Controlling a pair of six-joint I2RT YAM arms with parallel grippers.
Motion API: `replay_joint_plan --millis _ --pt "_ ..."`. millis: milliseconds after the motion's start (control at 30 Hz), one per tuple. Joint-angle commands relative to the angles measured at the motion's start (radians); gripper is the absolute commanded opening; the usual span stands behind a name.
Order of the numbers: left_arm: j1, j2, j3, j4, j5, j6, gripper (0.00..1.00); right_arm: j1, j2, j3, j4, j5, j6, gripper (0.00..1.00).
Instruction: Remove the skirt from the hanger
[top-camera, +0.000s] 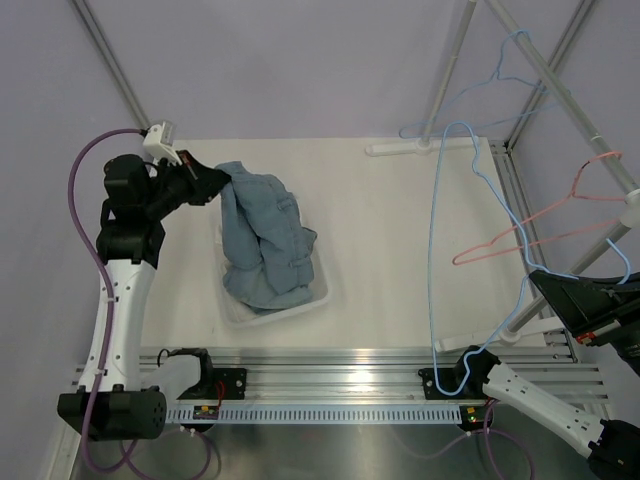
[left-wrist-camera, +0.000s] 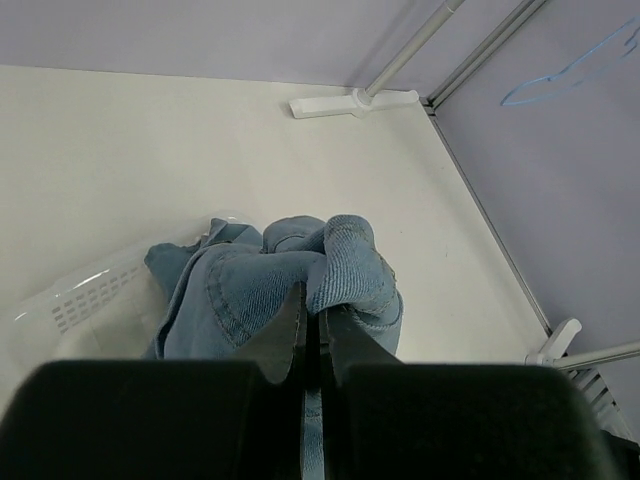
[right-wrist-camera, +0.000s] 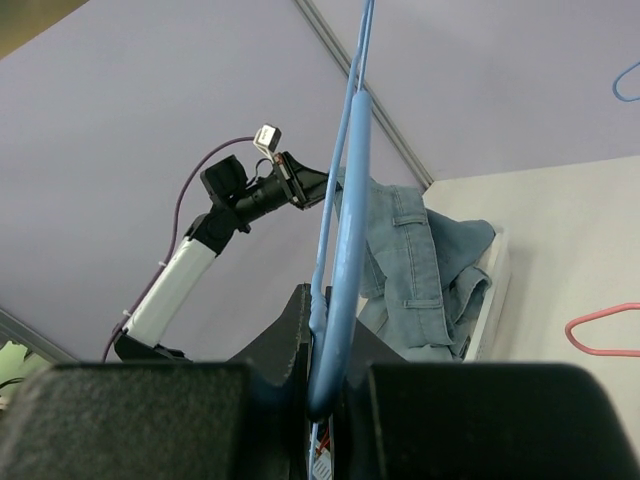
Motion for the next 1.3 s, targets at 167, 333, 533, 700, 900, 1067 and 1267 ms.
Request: replay_joint_plan --millis 167,333,533,700,900,1067,1267 --pt "0.002 0.027 -0.285 0.184 0.067 -0.132 0.0 0.005 0.003 -0.027 0.046 0.003 0.013 0.0" --pt "0.008 0.08 -0.477 0.295 0.064 -0.276 0.0 0.005 -0.002 -0.032 0.038 0.004 0.019 0.0" --pt "0.036 0.165 -0.642 0.457 0.153 -0.436 0.0 0.005 -0.018 -0.04 0.026 0.012 0.035 0.0" --pt "0.04 0.167 -0.654 0.44 0.15 -0.449 0.18 0.005 -0.019 -0.044 0.018 0.012 0.045 0.0" --pt "0.062 0.056 -0.686 0.415 0.09 -0.479 0.7 0.005 -0.002 -0.044 0.006 0.007 0.05 0.0" --pt "0.062 -0.042 -0.605 0.233 -0.015 -0.424 0.99 0.007 0.017 -0.029 -0.014 0.006 0.05 0.0" --pt "0.063 -0.223 -0.487 0.078 -0.173 -0.406 0.99 0.005 0.055 -0.012 -0.032 0.021 0.055 0.0"
